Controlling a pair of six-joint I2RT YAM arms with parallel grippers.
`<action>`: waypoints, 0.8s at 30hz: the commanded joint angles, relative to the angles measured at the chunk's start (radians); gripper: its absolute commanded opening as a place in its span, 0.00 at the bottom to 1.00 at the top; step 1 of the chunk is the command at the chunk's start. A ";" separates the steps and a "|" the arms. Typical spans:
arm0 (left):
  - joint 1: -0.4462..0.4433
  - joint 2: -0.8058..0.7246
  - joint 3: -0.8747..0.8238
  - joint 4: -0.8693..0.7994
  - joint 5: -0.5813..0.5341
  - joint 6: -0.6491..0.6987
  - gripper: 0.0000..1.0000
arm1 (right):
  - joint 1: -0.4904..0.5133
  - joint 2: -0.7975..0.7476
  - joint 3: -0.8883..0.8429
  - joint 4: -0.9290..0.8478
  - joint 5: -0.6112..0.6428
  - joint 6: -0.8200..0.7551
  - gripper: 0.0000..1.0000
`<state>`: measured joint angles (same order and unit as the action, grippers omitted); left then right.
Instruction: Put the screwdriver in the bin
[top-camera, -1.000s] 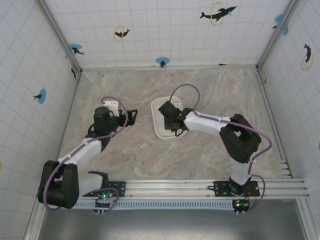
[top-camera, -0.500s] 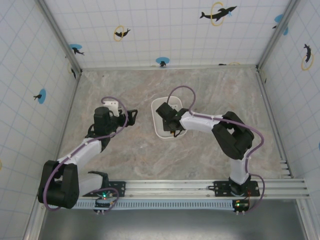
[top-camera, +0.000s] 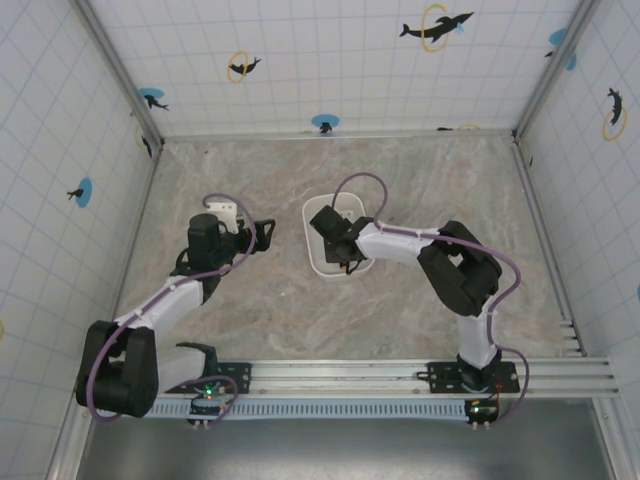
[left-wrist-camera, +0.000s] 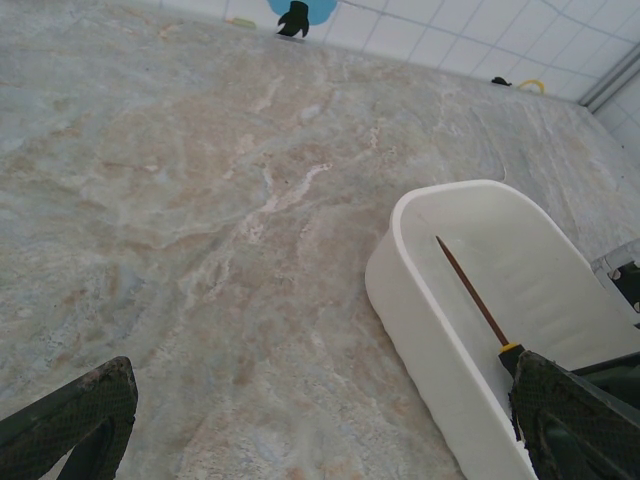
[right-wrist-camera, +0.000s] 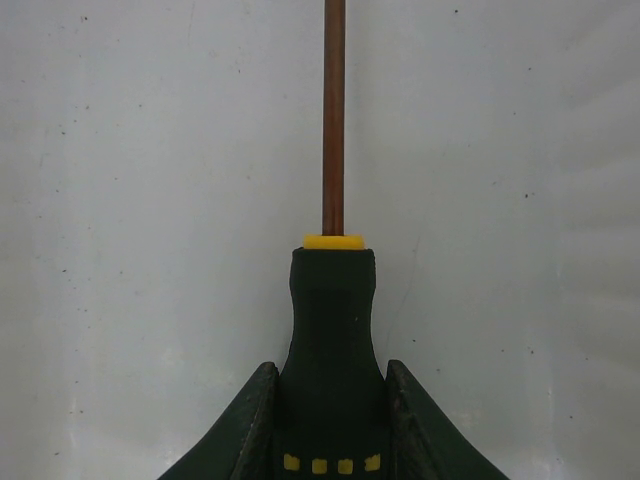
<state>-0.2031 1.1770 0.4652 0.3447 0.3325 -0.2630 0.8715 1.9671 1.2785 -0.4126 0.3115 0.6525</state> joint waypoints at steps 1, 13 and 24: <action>-0.009 -0.010 -0.010 -0.002 0.002 0.015 0.98 | 0.006 0.022 0.044 -0.010 0.011 -0.005 0.21; -0.010 -0.004 -0.015 -0.003 -0.004 0.017 0.98 | 0.007 0.012 0.053 -0.027 0.021 -0.017 0.39; -0.010 -0.019 0.000 -0.037 -0.022 0.039 0.98 | 0.007 -0.070 0.104 -0.110 0.037 -0.055 0.47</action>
<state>-0.2050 1.1763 0.4580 0.3424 0.3252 -0.2573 0.8715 1.9636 1.3201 -0.4641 0.3199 0.6186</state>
